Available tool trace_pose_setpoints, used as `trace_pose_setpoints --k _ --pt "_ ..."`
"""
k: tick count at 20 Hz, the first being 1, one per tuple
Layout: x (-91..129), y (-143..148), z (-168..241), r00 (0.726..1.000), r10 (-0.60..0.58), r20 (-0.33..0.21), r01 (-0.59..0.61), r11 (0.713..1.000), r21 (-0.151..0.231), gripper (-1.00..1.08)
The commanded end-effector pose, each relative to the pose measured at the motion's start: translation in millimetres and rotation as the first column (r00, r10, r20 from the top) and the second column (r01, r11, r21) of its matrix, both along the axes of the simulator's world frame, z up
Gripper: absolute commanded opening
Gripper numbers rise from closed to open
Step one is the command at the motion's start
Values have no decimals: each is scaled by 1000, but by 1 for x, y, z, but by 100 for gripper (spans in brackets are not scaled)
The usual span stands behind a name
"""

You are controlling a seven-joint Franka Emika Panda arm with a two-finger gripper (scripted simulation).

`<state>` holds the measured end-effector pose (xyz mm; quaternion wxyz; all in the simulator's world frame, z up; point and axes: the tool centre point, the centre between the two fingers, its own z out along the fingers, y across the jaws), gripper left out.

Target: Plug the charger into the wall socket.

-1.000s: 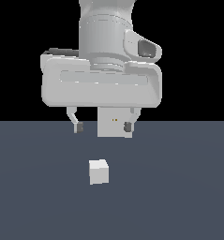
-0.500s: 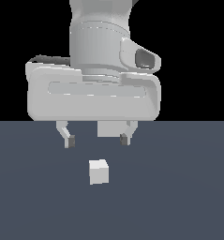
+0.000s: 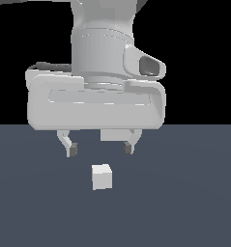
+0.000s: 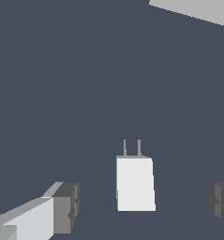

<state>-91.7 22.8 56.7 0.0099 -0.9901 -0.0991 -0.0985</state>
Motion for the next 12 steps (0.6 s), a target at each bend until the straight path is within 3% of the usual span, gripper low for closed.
trace_pose_setpoints --k 1,12 --pt "-1 0 -7 1000 0 -1 0 1000 0 100" --pt "-1 0 -44 1000 0 0 0 1000 0 100"
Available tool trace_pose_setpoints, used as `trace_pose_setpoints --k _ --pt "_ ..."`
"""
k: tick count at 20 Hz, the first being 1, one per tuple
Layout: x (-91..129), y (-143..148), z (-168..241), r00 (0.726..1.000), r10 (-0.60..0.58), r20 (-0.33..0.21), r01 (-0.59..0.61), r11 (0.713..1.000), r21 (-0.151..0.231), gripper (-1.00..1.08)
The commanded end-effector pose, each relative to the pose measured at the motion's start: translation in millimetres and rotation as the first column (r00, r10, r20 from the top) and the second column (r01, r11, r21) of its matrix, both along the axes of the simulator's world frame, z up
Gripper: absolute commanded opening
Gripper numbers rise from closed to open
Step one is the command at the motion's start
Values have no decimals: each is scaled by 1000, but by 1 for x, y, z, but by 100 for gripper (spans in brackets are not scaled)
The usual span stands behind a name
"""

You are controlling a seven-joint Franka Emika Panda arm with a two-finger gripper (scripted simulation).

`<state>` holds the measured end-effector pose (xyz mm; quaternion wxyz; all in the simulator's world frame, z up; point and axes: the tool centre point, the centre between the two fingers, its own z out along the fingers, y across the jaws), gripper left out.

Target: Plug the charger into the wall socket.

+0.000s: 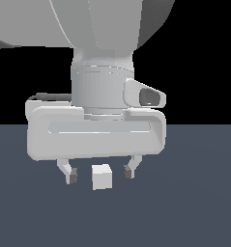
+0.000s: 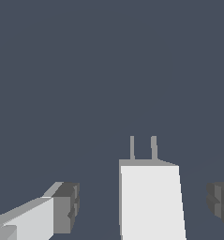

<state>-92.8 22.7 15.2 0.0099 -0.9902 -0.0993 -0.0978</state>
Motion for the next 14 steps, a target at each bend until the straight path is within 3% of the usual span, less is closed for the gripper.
trace_pose_setpoints --k 1,2,3,14 --pt "1 0 -3 1000 0 1 0 1000 0 100" --pt "1 0 -4 1000 0 1 0 1000 0 100" --pt "1 0 -4 1000 0 1 0 1000 0 -100" --pt "1 0 -3 1000 -1 2 1 1000 0 -100"
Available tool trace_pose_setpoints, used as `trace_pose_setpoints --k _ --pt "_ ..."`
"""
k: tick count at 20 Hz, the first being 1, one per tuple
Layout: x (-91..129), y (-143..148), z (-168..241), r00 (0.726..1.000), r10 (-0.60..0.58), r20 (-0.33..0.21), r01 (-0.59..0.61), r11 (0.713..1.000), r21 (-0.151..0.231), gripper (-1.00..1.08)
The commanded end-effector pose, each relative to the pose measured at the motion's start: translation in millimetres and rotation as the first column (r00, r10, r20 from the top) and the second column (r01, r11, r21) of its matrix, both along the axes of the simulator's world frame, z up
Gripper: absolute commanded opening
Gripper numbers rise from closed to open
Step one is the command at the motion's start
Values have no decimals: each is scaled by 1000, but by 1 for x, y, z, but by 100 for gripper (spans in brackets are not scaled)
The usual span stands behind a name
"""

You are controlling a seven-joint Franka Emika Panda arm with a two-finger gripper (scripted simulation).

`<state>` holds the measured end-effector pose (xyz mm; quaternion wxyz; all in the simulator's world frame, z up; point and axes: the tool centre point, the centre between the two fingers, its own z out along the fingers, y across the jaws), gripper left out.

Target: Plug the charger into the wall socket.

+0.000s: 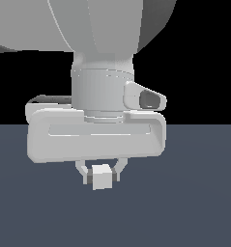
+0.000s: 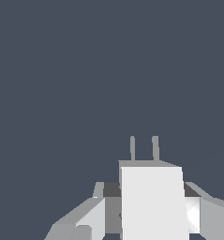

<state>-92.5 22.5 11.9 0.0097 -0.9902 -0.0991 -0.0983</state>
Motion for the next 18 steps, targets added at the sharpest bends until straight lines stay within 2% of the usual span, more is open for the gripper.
trace_pose_setpoints --k 1,11,18 --pt "1 0 1 1000 -3 1 3 1000 0 -100" --pt "25 -2 30 994 -113 2 113 994 4 -100" --pt "54 -10 65 969 -247 2 247 969 3 -100"
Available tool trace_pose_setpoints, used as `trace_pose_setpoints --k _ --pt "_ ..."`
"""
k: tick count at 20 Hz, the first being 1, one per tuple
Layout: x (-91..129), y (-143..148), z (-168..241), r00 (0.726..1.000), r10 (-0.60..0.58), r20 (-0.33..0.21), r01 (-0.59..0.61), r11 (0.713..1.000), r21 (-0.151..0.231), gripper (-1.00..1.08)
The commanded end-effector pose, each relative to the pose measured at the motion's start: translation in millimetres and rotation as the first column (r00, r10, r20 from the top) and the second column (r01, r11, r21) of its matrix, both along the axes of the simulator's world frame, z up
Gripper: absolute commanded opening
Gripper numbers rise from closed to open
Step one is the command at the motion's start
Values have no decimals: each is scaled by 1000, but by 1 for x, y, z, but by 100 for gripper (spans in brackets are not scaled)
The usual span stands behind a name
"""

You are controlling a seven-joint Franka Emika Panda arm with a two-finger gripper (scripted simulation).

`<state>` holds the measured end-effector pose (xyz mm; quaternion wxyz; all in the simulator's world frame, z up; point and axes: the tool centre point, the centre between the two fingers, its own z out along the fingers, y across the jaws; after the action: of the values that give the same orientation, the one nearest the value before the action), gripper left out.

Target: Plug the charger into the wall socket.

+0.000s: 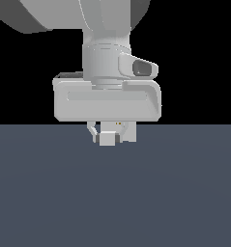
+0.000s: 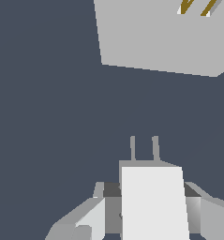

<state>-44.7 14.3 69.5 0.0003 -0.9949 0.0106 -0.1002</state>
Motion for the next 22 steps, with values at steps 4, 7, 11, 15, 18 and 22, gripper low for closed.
trace_pose_setpoints --k 4,7,11,15,18,22 --pt "17 -7 21 996 -84 -1 84 996 -1 -100" --pt "22 -10 27 994 -110 -1 110 994 -2 -100" --pt "26 -12 31 992 -126 -2 126 992 -3 -100" --pt "26 -12 31 992 -127 -2 127 992 -3 -100" --pt "26 -12 31 992 -126 -2 126 992 -3 -100" --pt "32 -13 31 992 -126 -2 126 992 -3 -100"
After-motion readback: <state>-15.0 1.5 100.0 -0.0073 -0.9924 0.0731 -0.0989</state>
